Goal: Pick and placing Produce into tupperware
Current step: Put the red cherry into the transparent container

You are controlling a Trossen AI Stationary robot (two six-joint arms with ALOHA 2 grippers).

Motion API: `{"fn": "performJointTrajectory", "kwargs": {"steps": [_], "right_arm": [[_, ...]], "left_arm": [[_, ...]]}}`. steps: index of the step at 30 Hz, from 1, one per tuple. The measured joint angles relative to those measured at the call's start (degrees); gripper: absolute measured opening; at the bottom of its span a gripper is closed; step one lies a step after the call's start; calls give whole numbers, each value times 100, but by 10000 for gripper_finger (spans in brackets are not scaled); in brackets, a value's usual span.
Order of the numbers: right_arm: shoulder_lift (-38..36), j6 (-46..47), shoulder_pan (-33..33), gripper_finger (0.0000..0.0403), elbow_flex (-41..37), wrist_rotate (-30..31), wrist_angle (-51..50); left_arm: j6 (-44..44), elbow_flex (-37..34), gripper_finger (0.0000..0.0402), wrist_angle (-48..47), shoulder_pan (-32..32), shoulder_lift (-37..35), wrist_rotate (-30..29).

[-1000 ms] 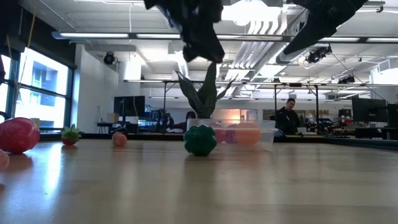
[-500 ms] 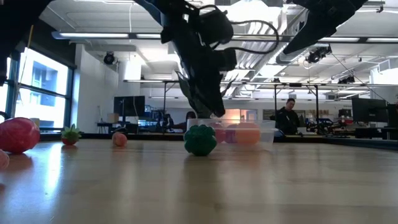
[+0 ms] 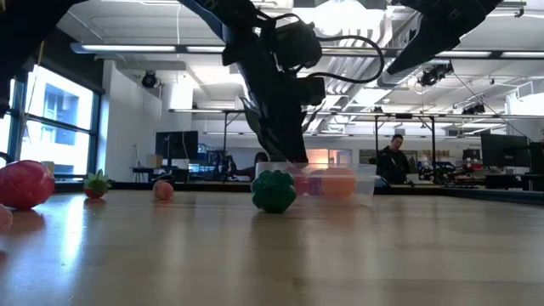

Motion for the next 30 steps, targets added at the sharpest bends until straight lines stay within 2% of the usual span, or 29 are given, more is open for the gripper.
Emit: {"fn": "performJointTrajectory", "kwargs": {"steps": [30], "right_arm": [[0,0,-2,113,0,0,2]], "left_arm": [[24,-1,110,-290,2,249,-10]]}}
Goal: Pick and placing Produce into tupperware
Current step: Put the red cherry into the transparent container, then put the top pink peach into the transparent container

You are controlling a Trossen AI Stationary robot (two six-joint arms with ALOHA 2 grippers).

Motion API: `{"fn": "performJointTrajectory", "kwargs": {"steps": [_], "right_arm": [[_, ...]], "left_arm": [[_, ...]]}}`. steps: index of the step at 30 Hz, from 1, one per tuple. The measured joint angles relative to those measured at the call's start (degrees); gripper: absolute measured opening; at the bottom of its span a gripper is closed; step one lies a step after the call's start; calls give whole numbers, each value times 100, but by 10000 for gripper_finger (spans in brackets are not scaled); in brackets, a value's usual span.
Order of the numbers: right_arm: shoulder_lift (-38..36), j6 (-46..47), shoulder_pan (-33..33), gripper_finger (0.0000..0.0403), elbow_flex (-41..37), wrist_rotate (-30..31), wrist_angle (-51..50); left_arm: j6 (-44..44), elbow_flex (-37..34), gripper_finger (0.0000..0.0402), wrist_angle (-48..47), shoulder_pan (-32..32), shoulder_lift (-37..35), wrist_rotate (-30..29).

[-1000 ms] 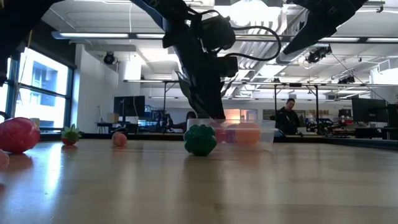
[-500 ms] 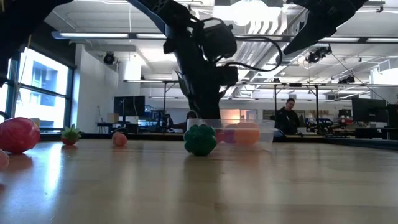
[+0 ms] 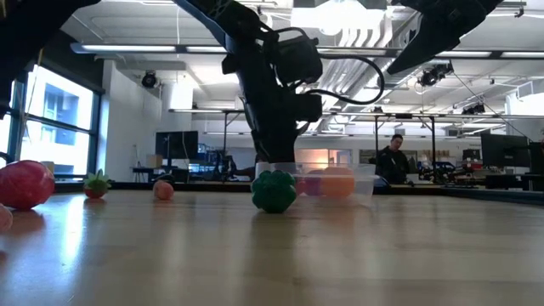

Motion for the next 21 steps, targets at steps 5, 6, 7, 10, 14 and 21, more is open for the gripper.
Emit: {"fn": "performJointTrajectory", "kwargs": {"steps": [5,6,7,10,14,21], "right_arm": [[1,0,0,113,0,0,-1],[1,0,0,113,0,0,-1],[1,0,-1,113,0,0,-1],[1,0,1,113,0,0,-1],[1,0,-1,113,0,0,-1],[1,2,1,113,0,0,-1]], "left_arm": [[0,0,111,-6,0,0,-8],[0,0,113,-6,0,0,-12],[1,0,116,-4,0,0,-43],[-2,0,135,-5,0,0,-137],[-4,0,166,-6,0,0,-141],[-17,401,190,-524,-2,-2,162]]}}
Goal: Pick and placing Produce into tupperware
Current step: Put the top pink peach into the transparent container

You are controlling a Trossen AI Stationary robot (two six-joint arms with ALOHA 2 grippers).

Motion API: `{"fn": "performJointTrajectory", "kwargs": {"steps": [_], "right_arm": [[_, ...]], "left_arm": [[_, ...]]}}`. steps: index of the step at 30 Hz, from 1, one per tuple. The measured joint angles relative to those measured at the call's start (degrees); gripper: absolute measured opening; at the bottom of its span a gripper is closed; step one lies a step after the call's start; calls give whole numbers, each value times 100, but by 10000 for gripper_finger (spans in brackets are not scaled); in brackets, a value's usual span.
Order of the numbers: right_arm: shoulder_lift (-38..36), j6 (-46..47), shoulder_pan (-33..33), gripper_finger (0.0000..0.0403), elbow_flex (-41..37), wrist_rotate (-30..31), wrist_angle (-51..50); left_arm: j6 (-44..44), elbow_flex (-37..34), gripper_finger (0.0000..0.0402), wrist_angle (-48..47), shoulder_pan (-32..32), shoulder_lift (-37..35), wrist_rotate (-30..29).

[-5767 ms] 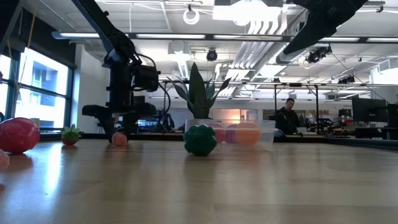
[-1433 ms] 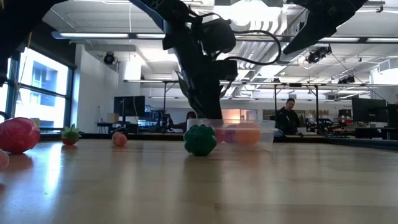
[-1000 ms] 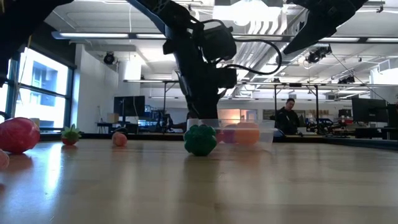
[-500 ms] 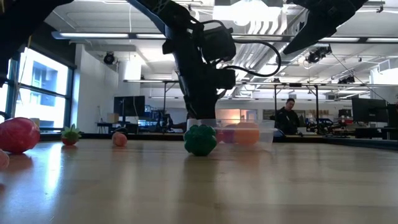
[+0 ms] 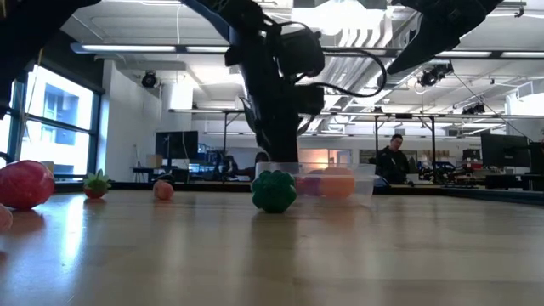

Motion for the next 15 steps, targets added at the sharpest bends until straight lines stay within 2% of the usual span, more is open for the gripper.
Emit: {"fn": "performJointTrajectory", "kwargs": {"steps": [3,8,12,15], "right_arm": [[0,-2,-2,113,0,0,0],[0,-2,-1,113,0,0,0],[0,-1,-1,113,0,0,0],[0,-2,0,113,0,0,0]], "left_arm": [[-48,515,185,-762,0,0,64],[-301,1398,176,-2308,-2,-15,-217],[-846,1993,173,-3648,0,-15,-456],[-1304,2150,173,-4367,0,-37,-779]]}}
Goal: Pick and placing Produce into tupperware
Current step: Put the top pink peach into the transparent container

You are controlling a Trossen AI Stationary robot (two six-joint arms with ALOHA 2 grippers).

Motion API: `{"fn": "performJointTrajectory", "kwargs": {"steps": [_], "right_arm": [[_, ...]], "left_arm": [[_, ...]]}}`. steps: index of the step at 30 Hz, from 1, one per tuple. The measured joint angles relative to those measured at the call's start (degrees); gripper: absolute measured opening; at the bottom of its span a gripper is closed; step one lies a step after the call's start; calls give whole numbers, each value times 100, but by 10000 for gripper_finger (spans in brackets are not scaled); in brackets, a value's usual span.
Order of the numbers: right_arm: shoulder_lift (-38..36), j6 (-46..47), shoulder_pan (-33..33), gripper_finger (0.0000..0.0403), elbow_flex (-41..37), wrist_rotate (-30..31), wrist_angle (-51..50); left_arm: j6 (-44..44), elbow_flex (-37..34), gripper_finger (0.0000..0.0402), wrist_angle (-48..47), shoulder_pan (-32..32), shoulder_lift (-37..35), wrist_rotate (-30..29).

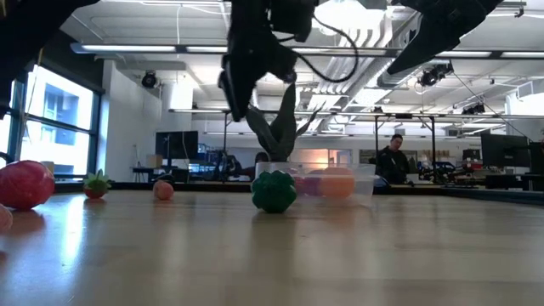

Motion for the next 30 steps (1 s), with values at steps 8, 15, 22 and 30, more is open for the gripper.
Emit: {"fn": "performJointTrajectory", "kwargs": {"steps": [8,15,22,30], "right_arm": [[0,2,0,113,0,0,2],[-1,1,-1,113,0,0,2],[-2,2,0,113,0,0,0],[-2,1,0,113,0,2,2]], "left_arm": [[-381,-794,172,-106,0,-575,-407],[-395,-2763,172,1288,54,-1829,-247],[-1000,-4644,172,2852,623,-3100,-208],[-1810,-5435,172,2967,1173,-3154,39]]}}
